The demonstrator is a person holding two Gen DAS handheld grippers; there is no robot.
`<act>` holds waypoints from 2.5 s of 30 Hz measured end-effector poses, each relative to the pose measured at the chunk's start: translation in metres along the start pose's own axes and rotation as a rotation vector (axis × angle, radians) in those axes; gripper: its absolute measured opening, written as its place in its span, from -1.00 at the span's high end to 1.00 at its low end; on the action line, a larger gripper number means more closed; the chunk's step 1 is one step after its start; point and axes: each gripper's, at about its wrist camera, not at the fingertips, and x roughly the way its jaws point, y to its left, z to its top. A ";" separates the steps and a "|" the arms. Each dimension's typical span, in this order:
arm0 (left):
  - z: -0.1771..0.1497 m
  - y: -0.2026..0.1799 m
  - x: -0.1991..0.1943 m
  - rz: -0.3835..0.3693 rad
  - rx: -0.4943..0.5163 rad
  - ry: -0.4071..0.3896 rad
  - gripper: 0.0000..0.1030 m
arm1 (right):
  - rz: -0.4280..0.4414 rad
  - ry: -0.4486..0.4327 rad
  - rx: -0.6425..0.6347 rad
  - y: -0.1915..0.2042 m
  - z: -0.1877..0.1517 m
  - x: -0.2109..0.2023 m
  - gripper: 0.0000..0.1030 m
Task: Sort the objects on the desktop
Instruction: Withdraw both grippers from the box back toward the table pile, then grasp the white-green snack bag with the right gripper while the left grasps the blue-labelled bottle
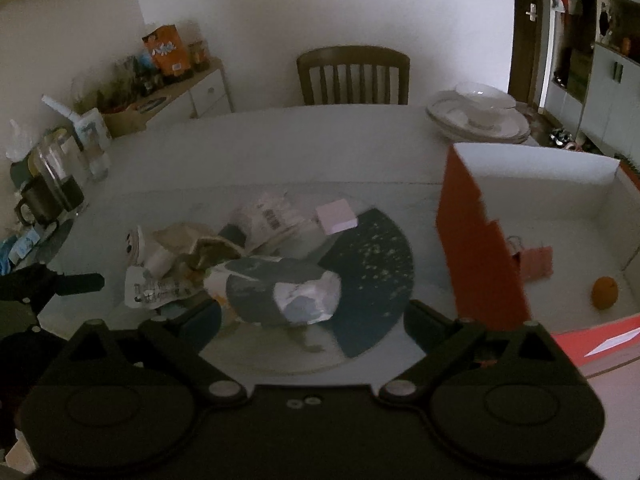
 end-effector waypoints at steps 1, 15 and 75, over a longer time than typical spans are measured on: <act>-0.003 0.002 0.004 0.002 0.004 0.006 -0.99 | 0.000 0.004 -0.001 0.002 -0.001 0.002 -0.90; -0.008 0.008 0.037 -0.016 -0.048 0.046 -0.99 | -0.027 0.024 0.004 0.018 -0.002 0.029 -0.90; -0.007 -0.024 0.043 -0.022 -0.047 0.068 -0.19 | 0.049 0.134 0.167 -0.016 -0.011 0.073 0.38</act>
